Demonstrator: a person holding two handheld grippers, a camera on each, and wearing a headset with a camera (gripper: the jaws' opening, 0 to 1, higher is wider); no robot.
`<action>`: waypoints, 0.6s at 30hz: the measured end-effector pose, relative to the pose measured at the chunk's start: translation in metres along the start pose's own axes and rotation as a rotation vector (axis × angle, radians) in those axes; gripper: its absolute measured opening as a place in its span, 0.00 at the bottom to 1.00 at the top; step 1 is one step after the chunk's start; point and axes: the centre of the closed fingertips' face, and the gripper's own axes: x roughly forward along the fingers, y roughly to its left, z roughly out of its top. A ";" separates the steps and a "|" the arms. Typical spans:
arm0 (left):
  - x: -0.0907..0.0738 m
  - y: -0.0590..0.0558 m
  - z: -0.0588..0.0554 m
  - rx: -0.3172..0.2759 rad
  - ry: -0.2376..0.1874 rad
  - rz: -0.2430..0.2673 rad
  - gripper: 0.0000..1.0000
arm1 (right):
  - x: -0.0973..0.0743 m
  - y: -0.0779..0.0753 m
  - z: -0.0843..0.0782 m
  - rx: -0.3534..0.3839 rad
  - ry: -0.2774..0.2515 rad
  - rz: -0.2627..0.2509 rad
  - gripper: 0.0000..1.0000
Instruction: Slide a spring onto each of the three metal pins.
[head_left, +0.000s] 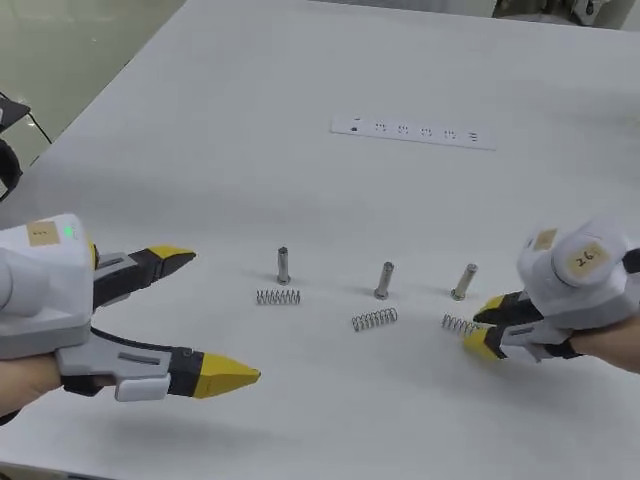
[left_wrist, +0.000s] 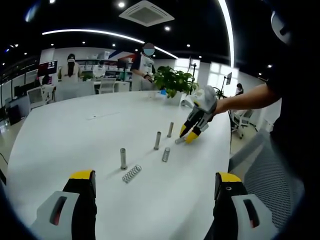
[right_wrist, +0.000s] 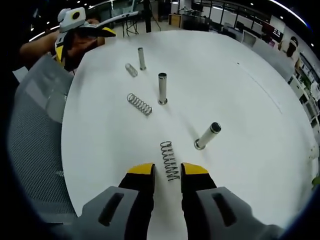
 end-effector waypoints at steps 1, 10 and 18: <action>0.000 0.000 0.000 0.000 0.000 -0.001 0.96 | 0.000 0.000 -0.001 -0.004 0.004 0.001 0.16; 0.002 -0.004 -0.001 0.002 0.005 -0.011 0.96 | 0.002 0.003 -0.004 -0.042 0.016 0.011 0.08; 0.002 -0.004 0.001 0.002 0.001 -0.012 0.95 | -0.004 0.008 0.001 -0.068 -0.006 0.016 0.08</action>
